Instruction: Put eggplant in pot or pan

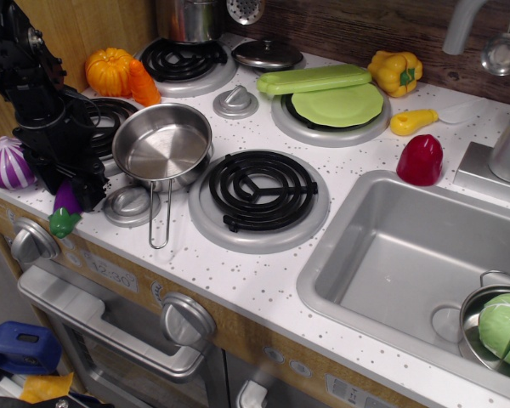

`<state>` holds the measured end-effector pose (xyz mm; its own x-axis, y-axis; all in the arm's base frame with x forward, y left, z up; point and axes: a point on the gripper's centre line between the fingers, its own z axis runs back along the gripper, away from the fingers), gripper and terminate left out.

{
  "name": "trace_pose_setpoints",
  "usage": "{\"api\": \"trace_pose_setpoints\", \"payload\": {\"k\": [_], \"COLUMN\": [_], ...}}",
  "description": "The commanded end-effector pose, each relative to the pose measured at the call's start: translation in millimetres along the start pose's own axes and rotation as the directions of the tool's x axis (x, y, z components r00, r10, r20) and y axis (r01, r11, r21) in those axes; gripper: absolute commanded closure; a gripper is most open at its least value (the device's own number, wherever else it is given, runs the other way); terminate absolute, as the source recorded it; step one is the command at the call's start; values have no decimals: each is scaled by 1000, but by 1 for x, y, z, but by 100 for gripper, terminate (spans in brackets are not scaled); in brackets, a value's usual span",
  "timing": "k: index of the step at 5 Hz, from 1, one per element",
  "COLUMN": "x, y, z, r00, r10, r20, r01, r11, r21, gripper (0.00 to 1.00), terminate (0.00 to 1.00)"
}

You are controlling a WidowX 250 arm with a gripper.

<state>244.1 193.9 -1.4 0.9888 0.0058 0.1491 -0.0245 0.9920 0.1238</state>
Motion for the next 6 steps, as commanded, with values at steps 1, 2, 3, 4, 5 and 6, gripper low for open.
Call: {"api": "trace_pose_setpoints", "payload": {"k": [1,2,3,4,5,6], "x": [5,12,24,49,80,100], "y": [-3,-7,-9,-15,-21,-26], "z": [23,53,80,95,93,82], "r00": [999,999,998,995,981,969], "r10": [-10,-32,-45,-94,-168,-193], "r20": [-32,-41,-45,15,98,153], "r01": [11,34,50,90,140,144], "r11": [1000,998,992,980,960,947], "r21": [11,60,117,175,244,286], "gripper": [100,100,100,100,100,0], "terminate": [0,0,0,0,0,0]}}
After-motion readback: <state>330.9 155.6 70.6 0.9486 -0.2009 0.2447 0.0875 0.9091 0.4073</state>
